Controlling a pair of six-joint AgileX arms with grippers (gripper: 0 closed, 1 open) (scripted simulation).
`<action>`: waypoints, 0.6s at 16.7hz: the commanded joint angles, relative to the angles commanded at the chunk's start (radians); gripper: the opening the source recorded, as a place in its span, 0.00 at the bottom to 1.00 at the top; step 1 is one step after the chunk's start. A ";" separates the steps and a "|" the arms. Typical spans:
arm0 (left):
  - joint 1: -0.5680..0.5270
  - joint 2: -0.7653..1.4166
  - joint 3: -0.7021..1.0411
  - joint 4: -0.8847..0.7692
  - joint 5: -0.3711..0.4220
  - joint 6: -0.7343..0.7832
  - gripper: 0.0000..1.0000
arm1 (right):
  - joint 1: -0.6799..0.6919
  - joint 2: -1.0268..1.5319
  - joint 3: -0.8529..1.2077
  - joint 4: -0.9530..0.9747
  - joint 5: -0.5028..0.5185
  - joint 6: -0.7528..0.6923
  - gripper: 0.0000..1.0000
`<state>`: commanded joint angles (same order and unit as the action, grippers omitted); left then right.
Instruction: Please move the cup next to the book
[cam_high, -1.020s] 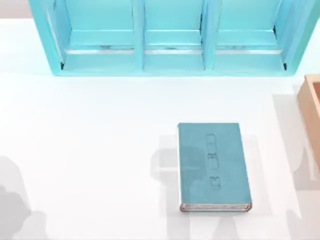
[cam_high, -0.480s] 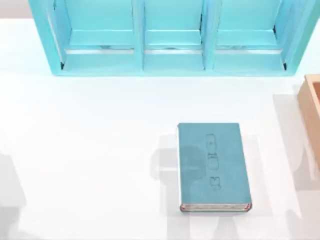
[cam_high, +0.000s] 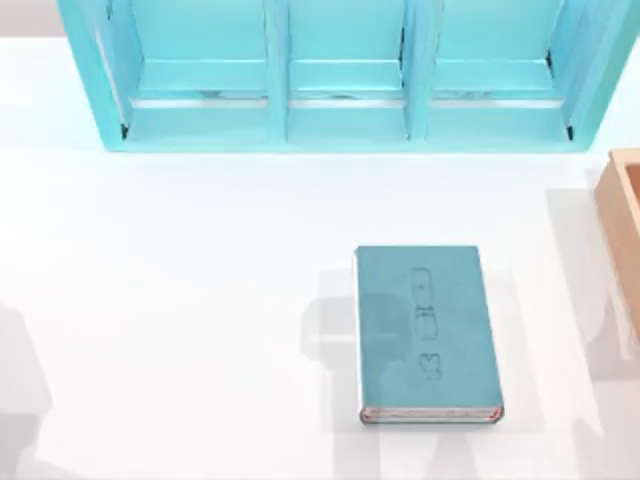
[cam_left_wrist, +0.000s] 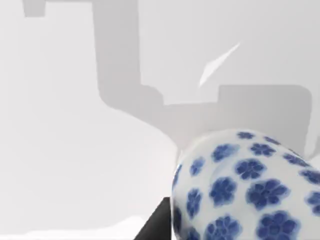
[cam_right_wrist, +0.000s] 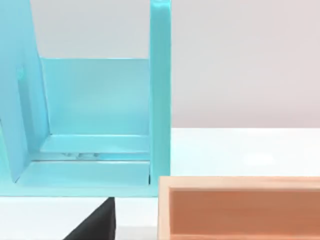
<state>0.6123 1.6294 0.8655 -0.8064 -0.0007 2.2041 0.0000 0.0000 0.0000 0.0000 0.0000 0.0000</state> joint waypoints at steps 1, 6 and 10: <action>0.000 0.000 0.000 0.000 0.000 0.000 0.40 | 0.000 0.000 0.000 0.000 0.000 0.000 1.00; 0.000 0.000 0.000 0.000 0.000 0.000 0.02 | 0.000 0.000 0.000 0.000 0.000 0.000 1.00; 0.000 0.000 0.000 0.000 0.000 0.000 0.00 | 0.000 0.000 0.000 0.000 0.000 0.000 1.00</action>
<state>0.6123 1.6294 0.8655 -0.8064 -0.0007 2.2041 0.0000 0.0000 0.0000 0.0000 0.0000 0.0000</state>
